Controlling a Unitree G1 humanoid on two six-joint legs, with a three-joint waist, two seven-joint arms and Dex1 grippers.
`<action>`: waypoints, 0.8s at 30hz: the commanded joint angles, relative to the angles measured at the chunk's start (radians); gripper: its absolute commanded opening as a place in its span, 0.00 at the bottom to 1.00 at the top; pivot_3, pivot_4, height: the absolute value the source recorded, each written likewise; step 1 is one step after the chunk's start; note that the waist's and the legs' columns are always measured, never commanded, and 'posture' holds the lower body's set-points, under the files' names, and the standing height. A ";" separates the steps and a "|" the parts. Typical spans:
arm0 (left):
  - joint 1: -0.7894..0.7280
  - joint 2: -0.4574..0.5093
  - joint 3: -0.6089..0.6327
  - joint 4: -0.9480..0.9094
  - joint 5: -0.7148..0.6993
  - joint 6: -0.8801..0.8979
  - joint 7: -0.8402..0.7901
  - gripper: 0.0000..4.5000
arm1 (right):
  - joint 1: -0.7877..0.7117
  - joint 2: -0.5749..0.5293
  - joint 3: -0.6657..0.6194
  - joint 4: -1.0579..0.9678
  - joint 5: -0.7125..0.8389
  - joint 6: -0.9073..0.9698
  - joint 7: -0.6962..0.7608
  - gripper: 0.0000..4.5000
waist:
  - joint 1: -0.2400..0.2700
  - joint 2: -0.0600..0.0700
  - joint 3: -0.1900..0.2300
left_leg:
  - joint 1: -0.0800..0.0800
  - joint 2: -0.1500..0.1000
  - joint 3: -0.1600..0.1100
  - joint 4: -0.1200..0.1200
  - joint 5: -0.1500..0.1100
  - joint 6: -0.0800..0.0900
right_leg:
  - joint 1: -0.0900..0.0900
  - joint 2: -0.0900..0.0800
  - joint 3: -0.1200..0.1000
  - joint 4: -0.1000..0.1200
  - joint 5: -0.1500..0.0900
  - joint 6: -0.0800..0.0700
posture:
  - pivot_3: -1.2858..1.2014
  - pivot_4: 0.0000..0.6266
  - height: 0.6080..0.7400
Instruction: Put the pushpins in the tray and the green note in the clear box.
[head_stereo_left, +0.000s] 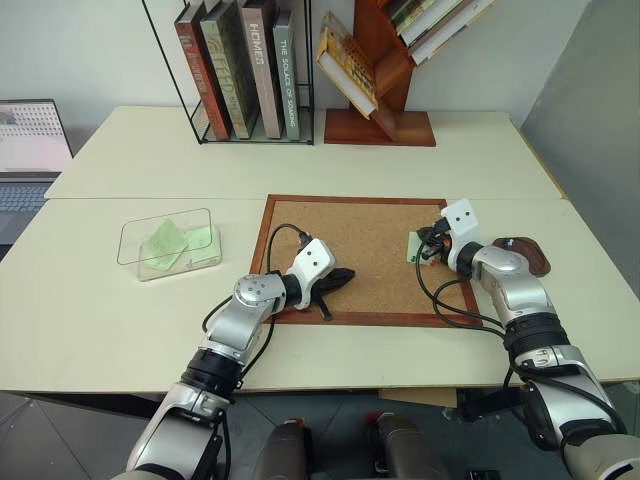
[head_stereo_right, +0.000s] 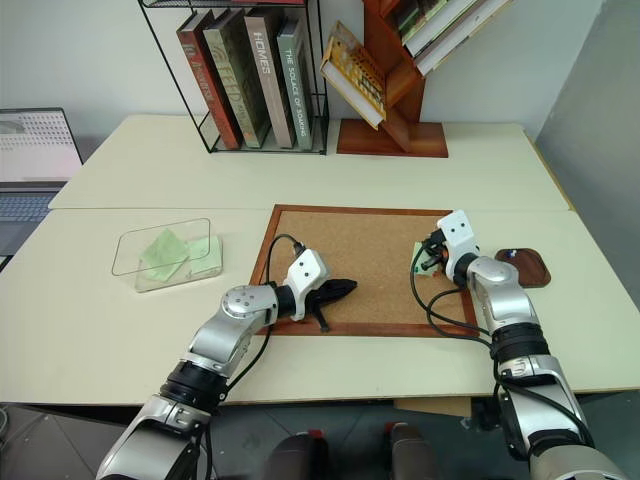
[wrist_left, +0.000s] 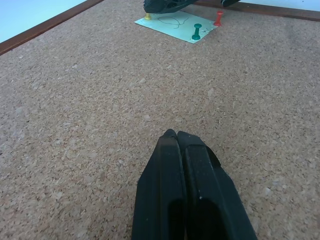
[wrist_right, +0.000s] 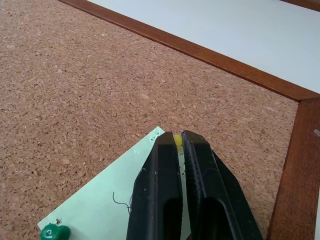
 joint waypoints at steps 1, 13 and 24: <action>0.022 0.005 -0.017 -0.003 0.018 0.008 -0.008 0.00 | -0.022 -0.007 -0.022 -0.073 0.017 -0.017 0.017 0.00 | 0.000 0.000 0.000 | 0.000 0.000 0.000 0.000 0.000 0.000 | 0.000 0.000 0.000 0.000 0.000 0.000 | 0.52 0.24 1.00; 0.023 0.004 -0.018 0.010 0.028 0.008 -0.010 0.00 | 0.063 -0.027 -0.050 -0.295 0.065 0.085 0.022 0.00 | -0.001 0.000 0.000 | 0.000 0.000 0.000 0.000 0.000 0.000 | 0.000 0.000 0.000 0.000 0.000 0.000 | 0.52 0.24 1.00; 0.020 0.015 -0.013 0.018 0.031 0.004 -0.015 0.00 | 0.182 -0.138 -0.207 -0.541 0.124 0.222 -0.031 0.00 | 0.000 0.000 0.000 | 0.000 0.000 0.000 0.000 0.000 0.000 | 0.000 -0.001 0.000 0.000 0.000 0.000 | 0.52 0.24 1.00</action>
